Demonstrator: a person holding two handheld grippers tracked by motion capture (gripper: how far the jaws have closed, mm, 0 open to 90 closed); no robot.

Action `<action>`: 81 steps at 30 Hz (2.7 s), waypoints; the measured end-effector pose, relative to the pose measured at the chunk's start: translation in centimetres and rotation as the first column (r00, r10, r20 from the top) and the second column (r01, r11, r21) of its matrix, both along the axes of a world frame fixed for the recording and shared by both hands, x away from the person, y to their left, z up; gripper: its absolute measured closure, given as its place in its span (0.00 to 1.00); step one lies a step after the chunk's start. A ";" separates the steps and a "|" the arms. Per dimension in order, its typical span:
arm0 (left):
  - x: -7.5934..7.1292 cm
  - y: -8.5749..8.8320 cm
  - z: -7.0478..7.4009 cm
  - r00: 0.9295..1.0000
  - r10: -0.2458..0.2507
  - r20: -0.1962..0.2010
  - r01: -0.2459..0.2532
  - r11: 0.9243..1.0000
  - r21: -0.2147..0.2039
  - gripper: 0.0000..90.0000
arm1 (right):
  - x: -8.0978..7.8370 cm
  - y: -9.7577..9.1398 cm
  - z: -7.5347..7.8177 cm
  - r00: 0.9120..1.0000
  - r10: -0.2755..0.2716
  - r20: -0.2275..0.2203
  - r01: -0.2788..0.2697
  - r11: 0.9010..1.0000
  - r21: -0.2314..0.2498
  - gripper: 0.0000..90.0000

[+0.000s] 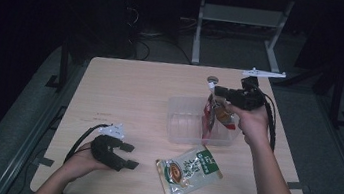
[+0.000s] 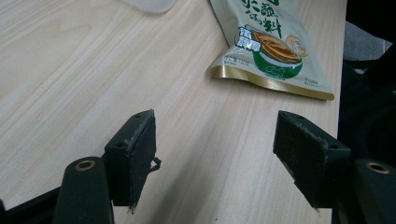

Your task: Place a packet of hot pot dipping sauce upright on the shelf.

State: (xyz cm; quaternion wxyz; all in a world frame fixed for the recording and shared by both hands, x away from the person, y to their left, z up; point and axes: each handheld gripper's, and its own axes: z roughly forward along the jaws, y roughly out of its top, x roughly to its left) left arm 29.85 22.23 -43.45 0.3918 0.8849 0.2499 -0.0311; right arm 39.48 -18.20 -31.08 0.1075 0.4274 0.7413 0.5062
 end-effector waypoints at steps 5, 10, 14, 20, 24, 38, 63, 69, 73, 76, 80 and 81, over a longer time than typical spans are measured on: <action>0.1 0.0 -0.1 1.000 -0.006 0.008 0.005 1.000 0.007 0.33 | -0.4 -1.7 0.1 1.000 -0.030 0.009 0.030 1.000 -0.003 0.98; 0.1 -0.2 -0.1 1.000 -0.011 0.005 0.011 1.000 0.015 0.33 | -0.6 -2.8 -0.1 0.999 -0.031 -0.013 0.030 0.999 -0.042 0.89; 0.0 -0.2 -0.2 1.000 -0.001 -0.008 0.001 1.000 0.010 0.33 | -0.8 -3.1 -0.7 0.999 -0.033 -0.028 0.029 0.992 -0.126 0.88; 0.0 -0.2 -0.2 1.000 -0.004 -0.007 0.004 1.000 0.018 0.33 | -1.0 -3.3 0.0 0.998 -0.019 -0.062 0.004 0.973 -0.229 0.93; 0.1 -0.1 -0.2 1.000 0.001 -0.003 -0.001 1.000 0.011 0.33 | -0.9 -3.2 0.9 0.994 0.003 -0.106 -0.033 0.959 -0.281 0.93; 0.1 -0.1 -0.2 1.000 0.003 -0.008 -0.003 1.000 0.014 0.33 | 0.0 -2.2 0.2 0.977 0.013 -0.211 -0.059 0.976 -0.211 0.98; 0.0 -0.1 -0.3 1.000 -0.006 0.003 0.006 1.000 0.028 0.33 | -1.8 -2.6 -2.3 0.991 0.044 -0.128 -0.070 0.975 -0.210 0.61; 0.0 -0.2 -0.3 1.000 -0.008 0.006 0.008 0.999 0.031 0.33 | -4.4 -4.3 -2.2 0.997 0.072 -0.038 -0.078 0.975 -0.210 0.40; -0.1 -0.3 -0.4 1.000 -0.004 0.009 0.004 1.000 0.023 0.33 | -5.9 -4.8 -2.9 0.994 0.113 0.014 -0.105 0.961 -0.257 0.37; -0.1 -0.3 -0.4 1.000 -0.008 0.013 0.008 1.000 0.029 0.33 | -7.0 -5.4 -3.3 0.991 0.122 0.049 -0.105 0.961 -0.254 0.35; -0.2 -0.3 -0.4 1.000 -0.014 0.014 0.013 0.999 0.034 0.33 | -8.1 -6.1 -4.0 0.990 0.129 0.056 -0.111 0.962 -0.248 0.34; -0.2 -0.3 -0.4 1.000 -0.012 0.015 0.011 0.999 0.035 0.33 | -8.4 -6.2 -4.3 0.990 0.129 0.058 -0.110 0.960 -0.256 0.34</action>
